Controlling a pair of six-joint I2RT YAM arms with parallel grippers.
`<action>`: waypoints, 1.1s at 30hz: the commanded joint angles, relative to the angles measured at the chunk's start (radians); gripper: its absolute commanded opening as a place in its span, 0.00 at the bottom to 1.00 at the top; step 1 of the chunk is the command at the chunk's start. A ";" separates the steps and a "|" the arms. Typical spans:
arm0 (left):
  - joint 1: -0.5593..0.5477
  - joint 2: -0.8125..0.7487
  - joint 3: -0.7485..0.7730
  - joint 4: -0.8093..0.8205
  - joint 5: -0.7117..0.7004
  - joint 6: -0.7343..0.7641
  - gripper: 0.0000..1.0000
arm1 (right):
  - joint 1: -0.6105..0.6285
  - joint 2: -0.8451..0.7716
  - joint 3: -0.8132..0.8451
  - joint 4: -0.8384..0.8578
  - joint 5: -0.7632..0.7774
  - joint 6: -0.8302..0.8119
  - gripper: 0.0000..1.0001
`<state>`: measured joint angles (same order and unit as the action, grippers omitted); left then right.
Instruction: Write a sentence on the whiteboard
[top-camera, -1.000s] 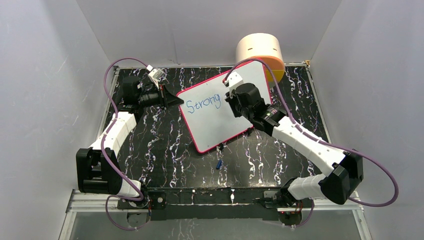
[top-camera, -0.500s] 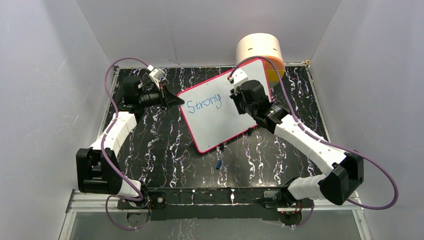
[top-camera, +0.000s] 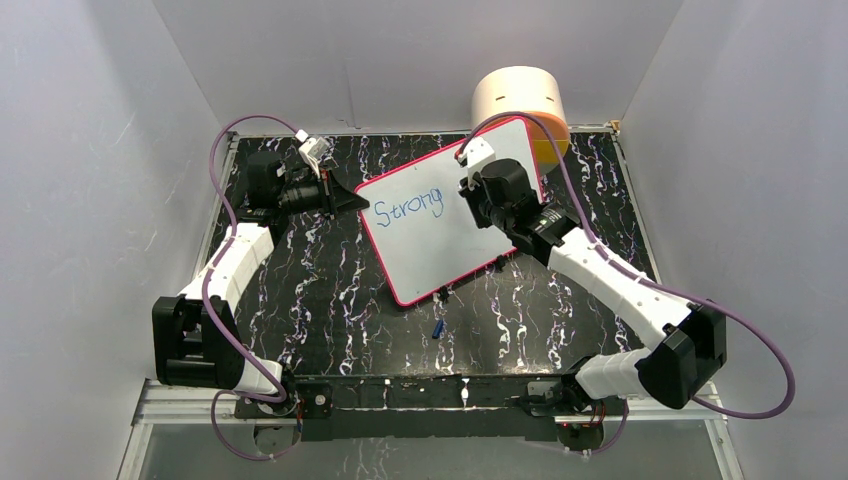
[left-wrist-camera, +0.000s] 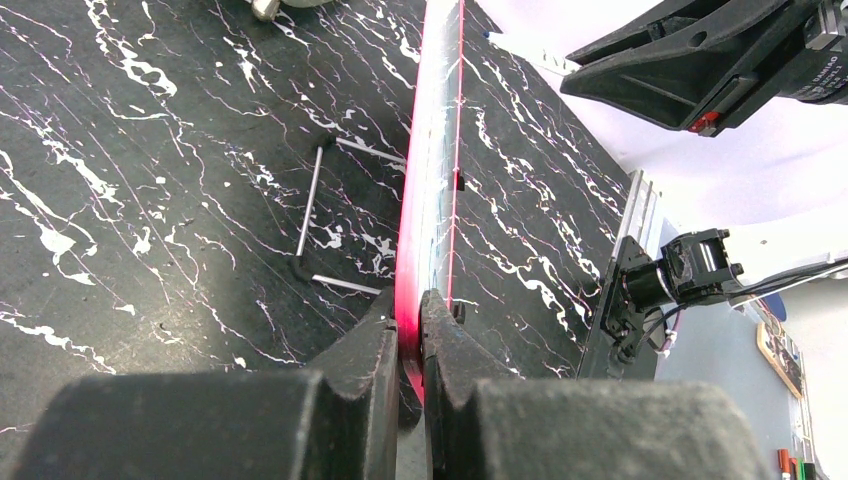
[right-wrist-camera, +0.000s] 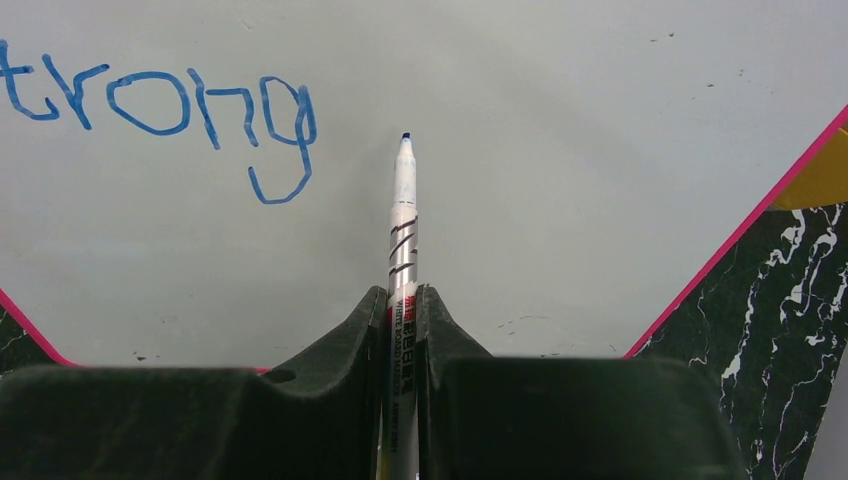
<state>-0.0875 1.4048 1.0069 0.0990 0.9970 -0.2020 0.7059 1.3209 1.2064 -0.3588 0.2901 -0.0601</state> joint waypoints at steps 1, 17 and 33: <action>-0.034 0.033 -0.013 -0.093 -0.055 0.096 0.00 | -0.005 0.012 0.059 0.017 -0.017 -0.012 0.00; -0.034 0.036 -0.013 -0.093 -0.052 0.097 0.00 | -0.007 0.059 0.073 0.049 -0.018 -0.018 0.00; -0.034 0.033 -0.014 -0.093 -0.056 0.100 0.00 | -0.035 0.081 0.068 0.038 0.028 -0.037 0.00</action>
<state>-0.0875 1.4086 1.0092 0.0963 0.9947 -0.2008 0.6868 1.3952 1.2304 -0.3565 0.2844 -0.0814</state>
